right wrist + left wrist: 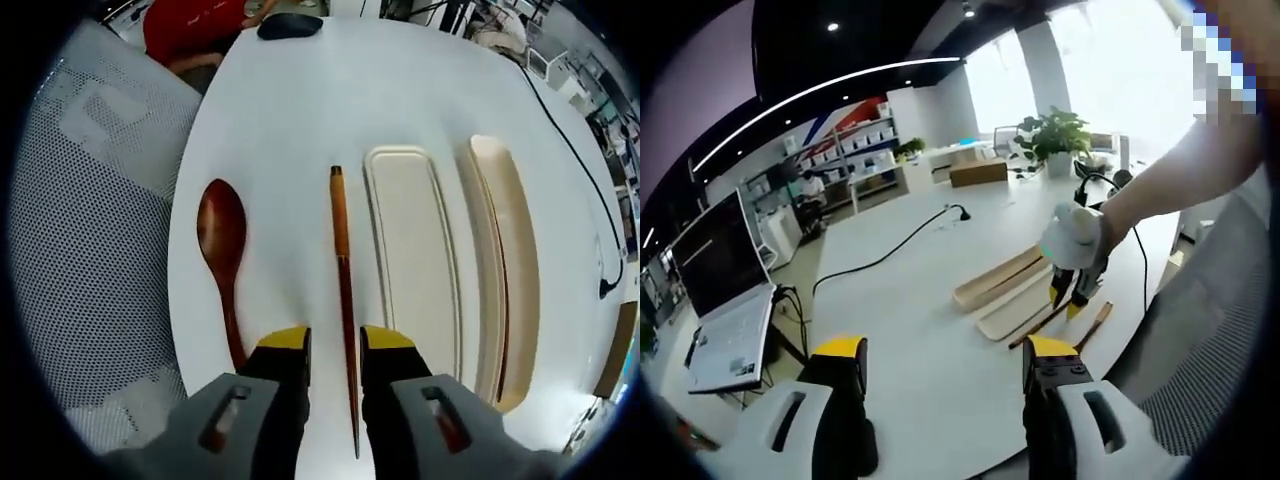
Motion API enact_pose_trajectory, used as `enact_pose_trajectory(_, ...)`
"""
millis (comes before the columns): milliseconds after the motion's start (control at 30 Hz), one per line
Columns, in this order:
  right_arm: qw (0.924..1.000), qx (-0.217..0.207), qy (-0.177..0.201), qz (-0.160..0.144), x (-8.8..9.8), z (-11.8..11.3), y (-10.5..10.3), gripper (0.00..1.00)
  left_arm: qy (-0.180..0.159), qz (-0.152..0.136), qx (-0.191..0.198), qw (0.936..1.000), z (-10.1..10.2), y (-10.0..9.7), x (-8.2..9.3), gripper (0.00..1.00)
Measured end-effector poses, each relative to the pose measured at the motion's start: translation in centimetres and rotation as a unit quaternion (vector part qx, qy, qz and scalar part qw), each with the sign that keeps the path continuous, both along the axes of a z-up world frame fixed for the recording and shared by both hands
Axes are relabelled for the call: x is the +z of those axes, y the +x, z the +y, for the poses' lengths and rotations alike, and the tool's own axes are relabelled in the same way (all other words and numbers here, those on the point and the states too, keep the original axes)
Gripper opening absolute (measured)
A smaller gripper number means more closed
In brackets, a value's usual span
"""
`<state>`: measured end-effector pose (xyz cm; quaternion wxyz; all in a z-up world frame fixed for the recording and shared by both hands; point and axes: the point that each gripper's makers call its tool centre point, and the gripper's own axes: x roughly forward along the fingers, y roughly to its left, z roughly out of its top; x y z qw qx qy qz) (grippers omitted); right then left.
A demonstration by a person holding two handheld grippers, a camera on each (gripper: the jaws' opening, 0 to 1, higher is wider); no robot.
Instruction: Arrange the utensils inside the cutlery case until each visible utensil rests in its matching compartment.
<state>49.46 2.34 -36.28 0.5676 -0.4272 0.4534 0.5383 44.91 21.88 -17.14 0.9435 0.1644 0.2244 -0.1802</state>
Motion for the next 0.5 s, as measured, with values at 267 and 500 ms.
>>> enact_pose_trajectory(267,0.9997,0.006,-0.024,0.004,-0.14,0.17,0.05,0.16,0.003,0.004,-0.003,1.0000,-0.18,-0.11,-0.16,0.65)
enact_pose_trajectory(500,0.9985,0.001,-0.055,0.008,-0.25,0.10,0.16,0.15,0.005,0.006,-0.015,0.9999,-0.67,-0.30,-0.21,0.65)
